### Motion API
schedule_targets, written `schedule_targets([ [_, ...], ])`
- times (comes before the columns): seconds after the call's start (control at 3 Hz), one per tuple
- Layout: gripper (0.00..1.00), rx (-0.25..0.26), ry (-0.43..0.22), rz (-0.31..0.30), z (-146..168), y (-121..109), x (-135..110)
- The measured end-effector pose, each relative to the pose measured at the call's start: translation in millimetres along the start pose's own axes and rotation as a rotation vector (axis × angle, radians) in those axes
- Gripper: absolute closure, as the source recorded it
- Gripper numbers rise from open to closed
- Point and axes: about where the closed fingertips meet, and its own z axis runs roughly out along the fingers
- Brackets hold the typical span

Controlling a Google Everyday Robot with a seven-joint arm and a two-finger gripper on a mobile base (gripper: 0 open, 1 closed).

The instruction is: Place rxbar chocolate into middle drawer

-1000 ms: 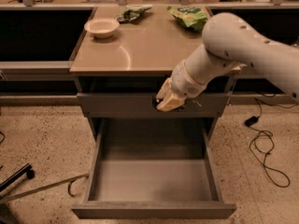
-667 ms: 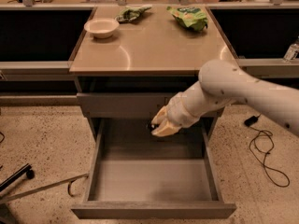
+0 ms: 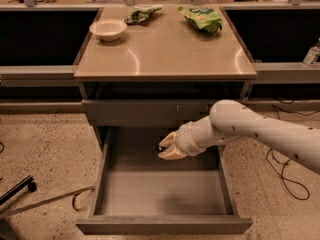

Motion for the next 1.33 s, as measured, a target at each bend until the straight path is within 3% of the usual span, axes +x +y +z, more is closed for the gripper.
schedule_targets([
  [0.33, 1.00, -0.008, -0.007, 0.004, 10, 7, 2],
  [0.67, 1.00, -0.015, -0.046, 0.069, 53, 48, 36],
  [1.0, 1.00, 0.030, -0.091, 0.146, 112, 70, 76],
  [1.33, 1.00, 0.116, -0.133, 0.223, 171, 64, 117],
])
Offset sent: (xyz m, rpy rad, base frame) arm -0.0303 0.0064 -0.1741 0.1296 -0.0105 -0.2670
